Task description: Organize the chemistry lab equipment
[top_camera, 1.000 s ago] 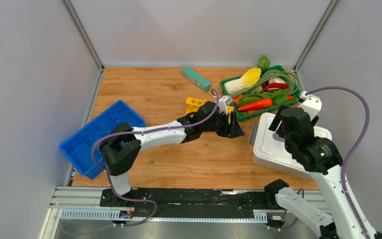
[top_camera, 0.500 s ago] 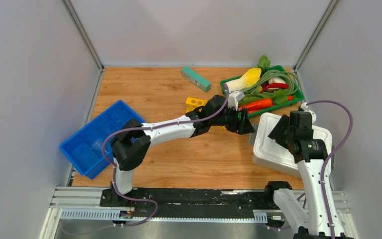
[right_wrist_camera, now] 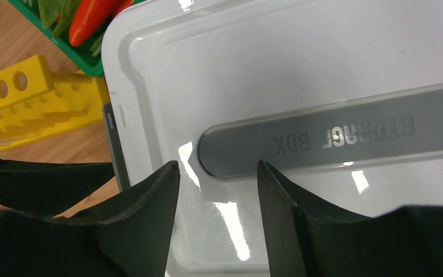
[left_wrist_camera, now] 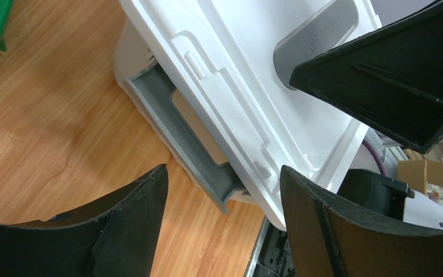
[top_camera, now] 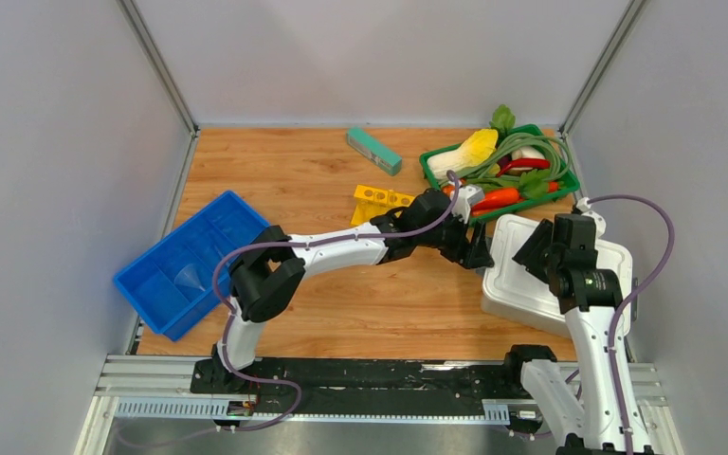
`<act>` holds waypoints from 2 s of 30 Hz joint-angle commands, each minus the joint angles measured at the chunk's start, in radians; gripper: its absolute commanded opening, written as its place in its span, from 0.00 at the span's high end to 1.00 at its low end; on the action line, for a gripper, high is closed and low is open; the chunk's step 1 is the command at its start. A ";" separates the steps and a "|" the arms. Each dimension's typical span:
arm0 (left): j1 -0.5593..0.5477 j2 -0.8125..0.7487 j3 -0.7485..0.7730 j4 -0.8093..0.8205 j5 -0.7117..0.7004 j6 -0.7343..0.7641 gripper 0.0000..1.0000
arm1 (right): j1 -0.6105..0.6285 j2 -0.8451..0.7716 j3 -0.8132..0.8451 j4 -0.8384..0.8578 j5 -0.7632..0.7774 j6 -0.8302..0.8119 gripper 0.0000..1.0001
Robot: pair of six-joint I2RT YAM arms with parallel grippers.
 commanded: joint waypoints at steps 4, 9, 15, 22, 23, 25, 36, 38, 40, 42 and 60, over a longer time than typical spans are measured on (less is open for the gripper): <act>-0.020 0.026 0.041 0.039 0.000 0.066 0.21 | -0.015 -0.034 -0.035 0.047 -0.005 0.066 0.43; -0.021 0.041 0.039 0.075 0.006 0.008 0.21 | -0.018 -0.049 -0.048 0.056 -0.005 0.066 0.43; -0.021 0.076 0.073 0.101 0.083 -0.085 0.20 | -0.022 -0.069 -0.057 0.056 -0.009 0.076 0.44; -0.021 0.095 0.068 0.194 0.138 -0.170 0.20 | -0.033 -0.083 -0.069 0.058 -0.015 0.077 0.44; -0.021 0.102 0.074 0.202 0.147 -0.180 0.19 | -0.034 -0.082 -0.069 0.059 -0.017 0.079 0.44; -0.021 0.109 0.074 0.235 0.164 -0.208 0.19 | -0.038 -0.083 -0.069 0.058 -0.022 0.079 0.44; -0.021 0.110 0.105 0.101 0.111 -0.159 0.18 | -0.047 -0.092 -0.086 0.073 -0.048 0.082 0.47; -0.020 0.089 0.079 0.093 0.085 -0.155 0.18 | -0.047 -0.102 -0.069 0.096 -0.089 0.065 0.49; -0.015 0.066 0.053 0.107 0.069 -0.161 0.18 | -0.047 -0.082 -0.025 0.096 -0.129 0.044 0.50; -0.009 0.056 0.037 0.145 0.071 -0.184 0.19 | -0.047 -0.047 0.024 0.075 -0.175 0.030 0.50; 0.023 -0.121 -0.124 0.084 -0.049 -0.118 0.21 | -0.047 0.032 -0.019 0.179 -0.256 0.070 0.49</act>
